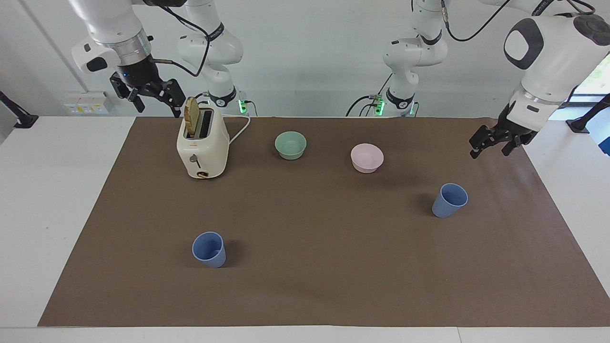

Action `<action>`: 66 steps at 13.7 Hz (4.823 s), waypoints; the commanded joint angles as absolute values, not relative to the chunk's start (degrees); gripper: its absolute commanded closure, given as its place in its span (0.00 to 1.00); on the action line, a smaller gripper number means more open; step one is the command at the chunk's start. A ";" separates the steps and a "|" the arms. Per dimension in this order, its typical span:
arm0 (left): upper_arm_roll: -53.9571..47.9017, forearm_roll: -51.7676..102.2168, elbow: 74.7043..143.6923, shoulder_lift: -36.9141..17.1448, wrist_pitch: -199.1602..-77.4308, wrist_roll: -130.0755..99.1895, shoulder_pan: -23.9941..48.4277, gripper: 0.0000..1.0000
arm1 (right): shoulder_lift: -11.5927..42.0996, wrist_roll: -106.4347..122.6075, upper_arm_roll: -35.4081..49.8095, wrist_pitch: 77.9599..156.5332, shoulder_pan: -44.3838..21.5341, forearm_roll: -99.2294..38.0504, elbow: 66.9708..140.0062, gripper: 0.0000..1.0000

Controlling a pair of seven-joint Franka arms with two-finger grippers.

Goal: Stack blue cups with both arms
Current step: 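Reach the left gripper to the nearby blue cup and grasp its rim, then carry the blue cup with the left gripper toward the table center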

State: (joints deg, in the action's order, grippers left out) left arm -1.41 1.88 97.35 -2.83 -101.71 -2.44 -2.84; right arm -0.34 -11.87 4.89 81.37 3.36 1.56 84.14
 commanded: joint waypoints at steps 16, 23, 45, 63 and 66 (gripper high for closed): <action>-1.93 4.92 116.72 -8.09 -124.89 -12.48 -5.10 0.00 | -1.05 -11.60 5.36 82.35 4.31 1.23 85.34 0.00; -1.93 4.92 117.34 -8.79 -126.47 -12.04 -4.66 0.92 | -1.05 -11.60 5.36 82.35 4.39 1.23 85.34 0.00; -2.55 4.13 98.52 -9.75 -113.55 -49.55 22.65 1.00 | -1.05 -11.51 5.01 82.44 4.57 1.23 85.34 0.00; -2.64 -2.11 98.35 -22.06 -126.74 -54.67 31.99 1.00 | -1.05 -10.03 4.57 83.40 5.71 1.23 85.52 0.00; -2.55 -2.37 98.53 -22.06 -126.30 -54.05 31.82 0.00 | -0.97 -7.91 4.57 84.73 5.71 1.23 85.52 0.00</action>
